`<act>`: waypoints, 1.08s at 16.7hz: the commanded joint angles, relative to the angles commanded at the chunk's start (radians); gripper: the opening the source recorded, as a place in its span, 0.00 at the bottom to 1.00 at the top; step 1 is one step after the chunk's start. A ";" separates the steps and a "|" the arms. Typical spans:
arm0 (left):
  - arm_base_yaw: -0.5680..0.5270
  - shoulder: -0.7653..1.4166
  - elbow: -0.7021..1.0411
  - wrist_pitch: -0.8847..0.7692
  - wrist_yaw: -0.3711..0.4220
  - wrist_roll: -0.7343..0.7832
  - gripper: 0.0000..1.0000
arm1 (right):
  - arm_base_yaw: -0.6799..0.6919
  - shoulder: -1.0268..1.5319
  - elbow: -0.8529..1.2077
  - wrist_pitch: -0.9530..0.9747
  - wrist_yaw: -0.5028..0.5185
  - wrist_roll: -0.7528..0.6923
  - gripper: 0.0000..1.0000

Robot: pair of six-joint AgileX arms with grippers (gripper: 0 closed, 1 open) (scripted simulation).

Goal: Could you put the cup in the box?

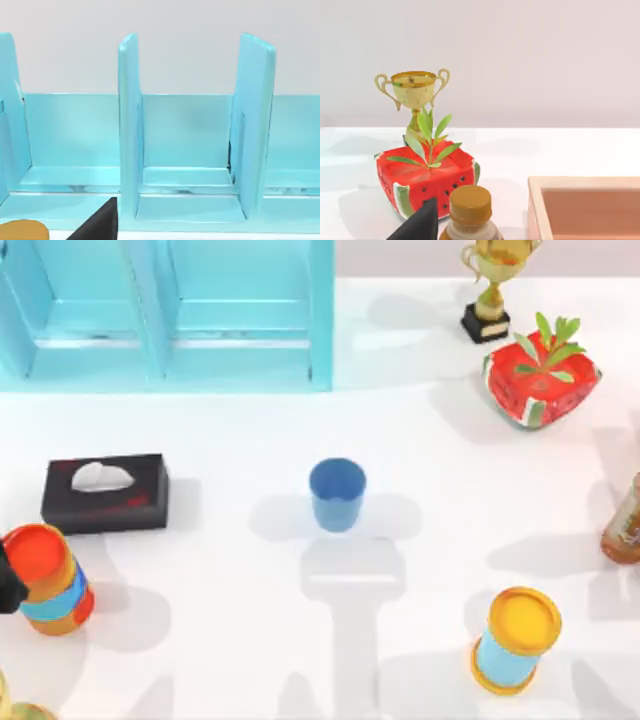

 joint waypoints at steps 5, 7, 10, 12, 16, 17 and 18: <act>0.000 0.000 0.000 0.000 0.000 0.000 1.00 | 0.019 0.056 0.054 -0.032 0.002 0.017 1.00; 0.000 0.000 0.000 0.000 0.000 0.000 1.00 | 0.047 0.140 0.136 -0.081 0.006 0.044 1.00; 0.000 0.000 0.000 0.000 0.000 0.000 1.00 | 0.111 0.330 0.323 -0.192 0.015 0.105 1.00; 0.000 0.000 0.000 0.000 0.000 0.000 1.00 | 0.164 0.489 0.480 -0.285 0.023 0.157 1.00; 0.000 0.000 0.000 0.000 0.000 0.000 1.00 | 0.290 0.863 0.855 -0.508 0.043 0.282 1.00; 0.000 0.000 0.000 0.000 0.000 0.000 1.00 | 0.323 0.964 0.957 -0.568 0.049 0.316 1.00; 0.000 0.000 0.000 0.000 0.000 0.000 1.00 | 0.358 1.067 1.060 -0.629 0.055 0.350 1.00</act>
